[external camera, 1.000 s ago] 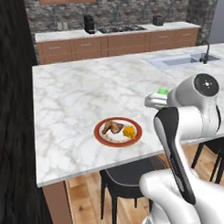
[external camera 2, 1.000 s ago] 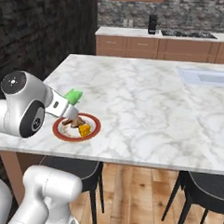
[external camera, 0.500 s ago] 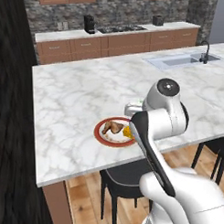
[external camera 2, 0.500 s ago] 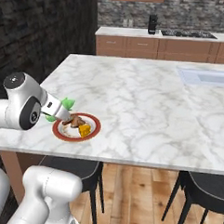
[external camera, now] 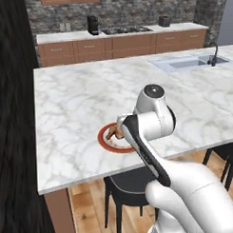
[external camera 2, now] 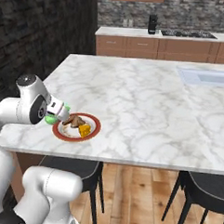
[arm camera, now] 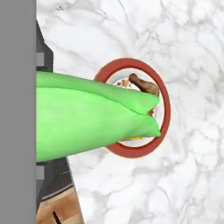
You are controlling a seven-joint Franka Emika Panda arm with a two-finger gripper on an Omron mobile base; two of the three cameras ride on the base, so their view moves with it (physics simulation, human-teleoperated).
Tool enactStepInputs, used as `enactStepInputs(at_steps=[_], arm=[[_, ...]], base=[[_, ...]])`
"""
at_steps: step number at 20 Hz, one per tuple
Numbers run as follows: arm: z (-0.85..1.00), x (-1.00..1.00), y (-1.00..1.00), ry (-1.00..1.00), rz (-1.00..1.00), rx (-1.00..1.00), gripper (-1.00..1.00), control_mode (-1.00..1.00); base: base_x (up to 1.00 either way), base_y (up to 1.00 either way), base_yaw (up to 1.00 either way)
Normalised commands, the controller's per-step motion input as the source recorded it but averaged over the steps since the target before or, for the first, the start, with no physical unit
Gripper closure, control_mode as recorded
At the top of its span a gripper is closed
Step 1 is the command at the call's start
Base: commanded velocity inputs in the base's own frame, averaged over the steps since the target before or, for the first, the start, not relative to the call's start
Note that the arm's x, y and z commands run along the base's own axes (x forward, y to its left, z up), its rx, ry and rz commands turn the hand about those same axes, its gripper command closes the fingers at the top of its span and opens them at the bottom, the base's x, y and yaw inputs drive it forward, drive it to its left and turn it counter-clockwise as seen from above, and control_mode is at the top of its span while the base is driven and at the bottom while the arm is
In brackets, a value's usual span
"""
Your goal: Take the cheese, chicken drumstick, and corn from the fridge and place them on the plate on the dining counter to create an appetizer plate.
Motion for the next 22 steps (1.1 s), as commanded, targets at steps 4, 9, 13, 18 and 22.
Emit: enactStepInputs(at_steps=[4, 9, 13, 18, 22], arm=[[-0.10, 0.56, 0.09, 0.25, 0.36, -0.05, 1.00, -1.00], [-0.76, 0.10, 0.31, -0.08, 0.31, -0.36, 1.00, -1.00], [-0.69, 0.18, 0.09, -0.19, 0.29, -0.33, 1.00, -1.00], [-0.12, 0.00, 0.00, -0.02, 0.22, -0.05, 1.00, -1.00], [0.00, 0.00, 0.00, 0.21, 0.18, 0.10, 1.00, -1.00]], base=[[0.00, 0.00, 0.00], [0.00, 0.00, 0.00], [0.00, 0.00, 0.00], [0.00, 0.00, 0.00], [0.00, 0.00, 0.00]])
